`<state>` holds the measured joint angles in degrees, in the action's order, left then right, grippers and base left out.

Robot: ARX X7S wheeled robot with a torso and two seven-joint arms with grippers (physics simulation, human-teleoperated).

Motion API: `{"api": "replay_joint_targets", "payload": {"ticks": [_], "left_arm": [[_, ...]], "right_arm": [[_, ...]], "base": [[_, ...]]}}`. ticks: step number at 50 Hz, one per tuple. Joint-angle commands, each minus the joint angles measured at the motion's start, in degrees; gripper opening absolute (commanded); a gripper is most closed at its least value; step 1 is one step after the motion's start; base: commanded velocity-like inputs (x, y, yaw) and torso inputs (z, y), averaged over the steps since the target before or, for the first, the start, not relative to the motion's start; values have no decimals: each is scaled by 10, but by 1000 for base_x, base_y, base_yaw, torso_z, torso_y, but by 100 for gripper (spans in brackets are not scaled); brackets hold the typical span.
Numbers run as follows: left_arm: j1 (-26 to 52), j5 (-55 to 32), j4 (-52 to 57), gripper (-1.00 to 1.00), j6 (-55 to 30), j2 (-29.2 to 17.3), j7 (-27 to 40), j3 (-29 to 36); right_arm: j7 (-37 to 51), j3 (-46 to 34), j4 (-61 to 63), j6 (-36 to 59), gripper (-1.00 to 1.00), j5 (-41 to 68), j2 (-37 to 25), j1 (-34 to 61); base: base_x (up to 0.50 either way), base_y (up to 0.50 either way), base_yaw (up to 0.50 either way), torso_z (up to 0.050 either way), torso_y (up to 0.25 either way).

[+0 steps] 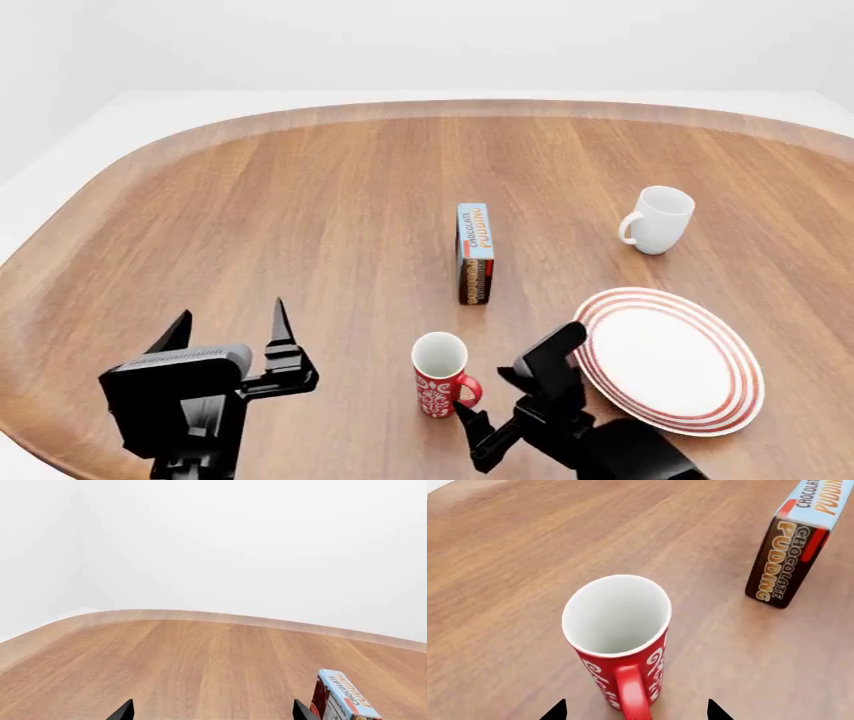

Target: Pick up the red mug and put it on the plate

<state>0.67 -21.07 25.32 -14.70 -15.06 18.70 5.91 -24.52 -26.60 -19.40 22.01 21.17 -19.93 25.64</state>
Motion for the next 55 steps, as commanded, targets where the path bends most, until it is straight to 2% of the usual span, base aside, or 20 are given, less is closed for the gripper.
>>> {"api": "replay_joint_targets", "payload": {"ticks": [1, 42, 43, 55], "left_arm": [[-1, -6, 5, 100, -3, -4, 3, 0], [-7, -22, 14, 100, -2, -15, 8, 1], [-7, -24, 15, 100, -3, -16, 9, 1], [-9, -25, 16, 100, -2, -18, 12, 3]], "right_arm": [[-13, -6, -61, -18, 100, -6, 13, 19], [-36, -32, -150, -52, 100, -22, 43, 57], [-30, -31, -151, -51, -100, -23, 44, 59], [-15, -32, -103, -32, -100, -21, 31, 43]], "base": [[0, 0, 0, 0, 0], [0, 0, 0, 0, 0], [0, 0, 0, 0, 0], [0, 0, 0, 0, 0]]}}
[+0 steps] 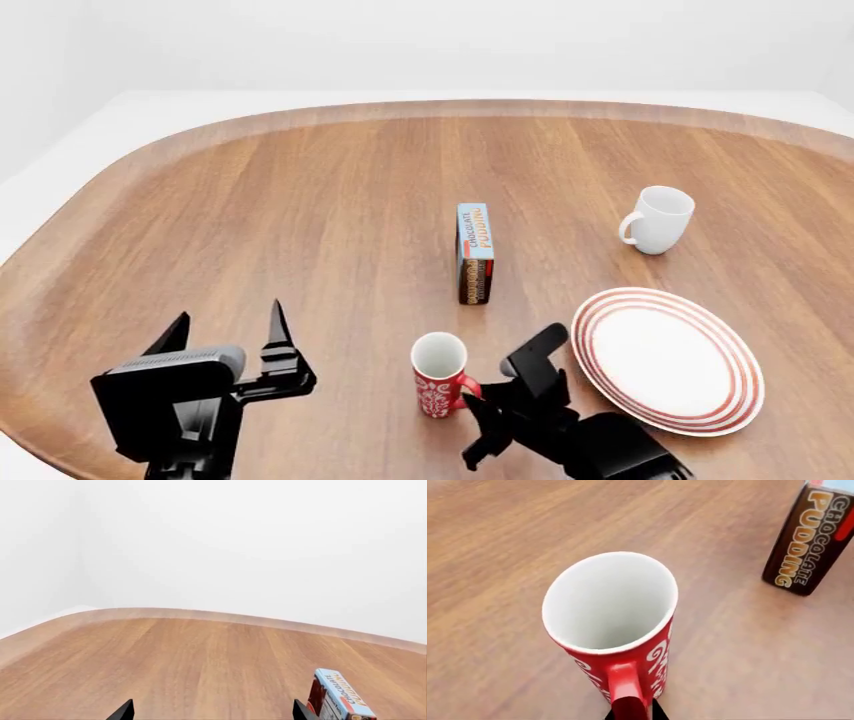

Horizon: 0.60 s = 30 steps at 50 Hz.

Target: Pick up the red mug and put it on the plate

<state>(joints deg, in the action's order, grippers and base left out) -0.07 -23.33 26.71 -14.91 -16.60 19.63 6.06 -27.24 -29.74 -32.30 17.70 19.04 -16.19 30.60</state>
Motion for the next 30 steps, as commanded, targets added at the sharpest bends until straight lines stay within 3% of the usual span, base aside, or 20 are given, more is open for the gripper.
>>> {"api": "replay_joint_targets", "payload": {"ticks": [1, 18, 30], "left_arm": [[-2, -3, 3, 100, -1, -2, 3, 2], [4, -5, -1, 100, 0, -4, 6, 5], [2, -7, 2, 100, 2, -6, 6, 8]], "right_arm": [[14, 0, 32, 12, -100, 1, -8, -9], [110, 59, 235, -19, -100, 12, -52, -76], [198, 133, 462, 60, -100, 62, -114, -121]], "base": [[0, 0, 0, 0, 0], [0, 0, 0, 0, 0], [0, 0, 0, 0, 1]]}}
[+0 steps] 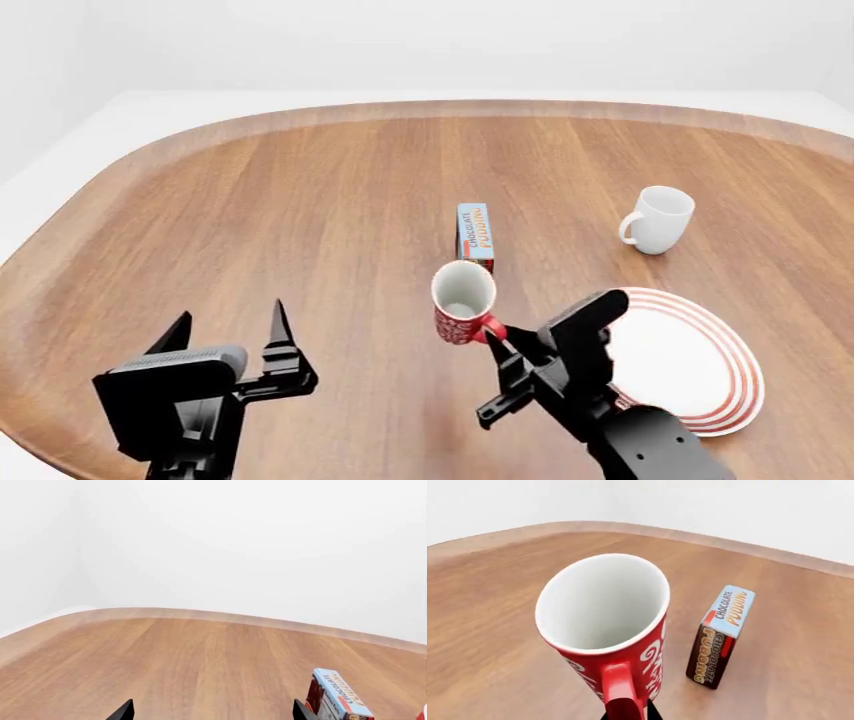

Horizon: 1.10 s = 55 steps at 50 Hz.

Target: Pick up the red mug and put it on the plate

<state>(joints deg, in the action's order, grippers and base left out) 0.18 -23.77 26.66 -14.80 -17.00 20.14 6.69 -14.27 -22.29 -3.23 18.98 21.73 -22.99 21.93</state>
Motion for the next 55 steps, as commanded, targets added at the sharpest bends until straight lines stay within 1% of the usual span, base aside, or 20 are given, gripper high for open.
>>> {"api": "replay_joint_targets", "payload": {"ticks": [1, 5, 11, 14, 24, 31, 37, 44, 49, 55], "left_arm": [[-1, -3, 3, 100, 1, -2, 1, 1], [-2, -2, 2, 100, 3, -2, 2, 4], [0, -3, 4, 100, 2, -3, 3, 6], [1, -2, 2, 100, 3, -2, 3, 7], [8, -8, 4, 100, -3, -4, 6, 7], [5, -10, 10, 100, -2, -6, 8, 8], [4, -10, 9, 100, -1, -6, 9, 9], [-1, -9, 11, 100, 3, -8, 8, 12], [-4, -9, 14, 100, 5, -9, 9, 13], [-7, -11, 16, 100, 7, -12, 8, 12]], "right_arm": [[82, 73, 195, 59, -100, 44, -54, -41], [112, 121, 255, 85, -100, 76, -79, -66], [149, 181, 293, 112, -100, 111, -101, -92], [163, 220, 297, 114, -100, 131, -106, -107], [191, 291, 276, 127, -100, 165, -117, -139], [201, 308, 243, 151, -100, 174, -127, -154], [215, 327, 239, 180, -100, 186, -142, -176], [219, 359, 225, 186, -100, 199, -147, -203], [212, 358, 190, 180, -100, 197, -141, -198], [206, 337, 126, 184, -100, 186, -135, -165]], "base": [[0, 0, 0, 0, 0], [0, 0, 0, 0, 0], [0, 0, 0, 0, 0], [0, 0, 0, 0, 0], [0, 0, 0, 0, 0], [0, 0, 0, 0, 0], [0, 0, 0, 0, 0], [0, 0, 0, 0, 0], [0, 0, 0, 0, 0], [0, 0, 0, 0, 2]]}}
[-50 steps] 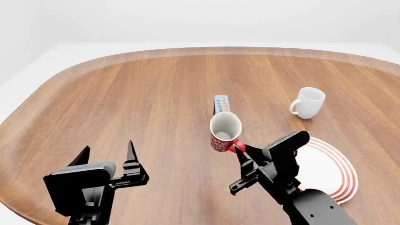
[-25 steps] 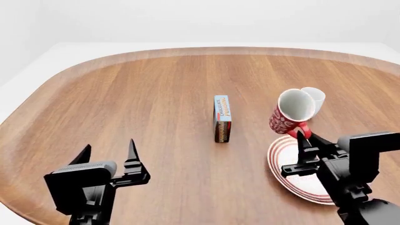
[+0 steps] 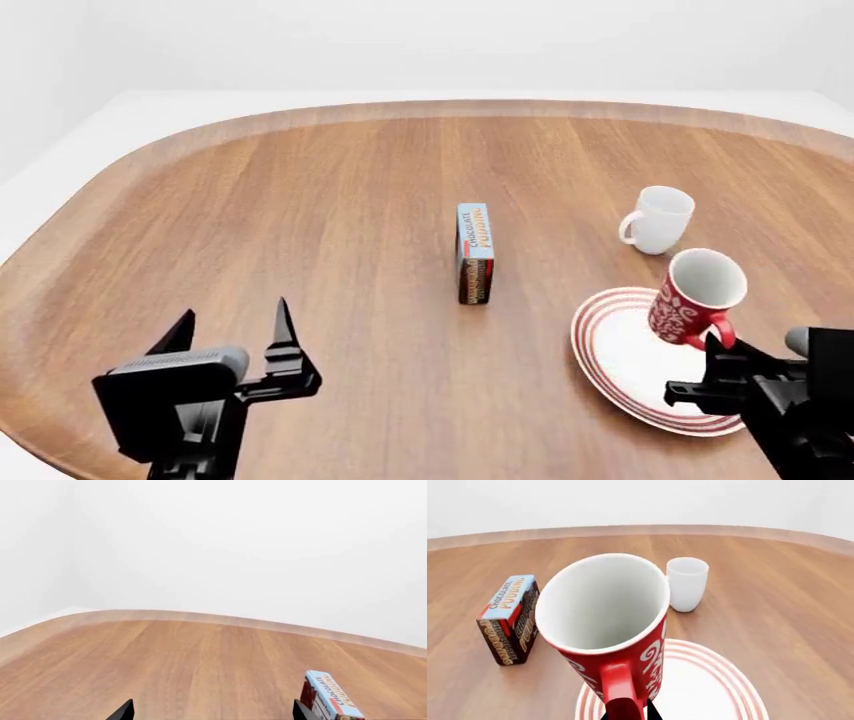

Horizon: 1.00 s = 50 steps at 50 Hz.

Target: Pick up the red mug and put it on the plate

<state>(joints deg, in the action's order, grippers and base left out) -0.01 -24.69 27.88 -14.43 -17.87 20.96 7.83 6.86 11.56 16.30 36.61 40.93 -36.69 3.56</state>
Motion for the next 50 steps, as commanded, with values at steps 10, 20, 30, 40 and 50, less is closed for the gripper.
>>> {"api": "replay_joint_targets", "payload": {"ticks": [10, 20, 30, 40, 50], "left_arm": [[-8, -7, 9, 100, 6, -6, 2, -2], [-6, -14, 17, 100, 1, -10, 6, -5], [-8, -18, 25, 100, -2, -13, 10, -5], [-7, -26, 30, 100, -5, -17, 13, -9], [-10, -29, 35, 100, -5, -19, 15, -10]], "right_arm": [[-21, -53, -186, -1, -100, -44, 17, 99], [-38, -94, -287, -13, -100, -75, 35, 180], [-48, -133, -345, -15, -100, -103, 49, 232], [-57, -165, -412, -32, -100, -132, 65, 275], [-55, -197, -470, -34, -100, -166, 71, 309]], "base": [[0, 0, 0, 0, 0], [0, 0, 0, 0, 0], [0, 0, 0, 0, 1], [0, 0, 0, 0, 0], [0, 0, 0, 0, 0]]}}
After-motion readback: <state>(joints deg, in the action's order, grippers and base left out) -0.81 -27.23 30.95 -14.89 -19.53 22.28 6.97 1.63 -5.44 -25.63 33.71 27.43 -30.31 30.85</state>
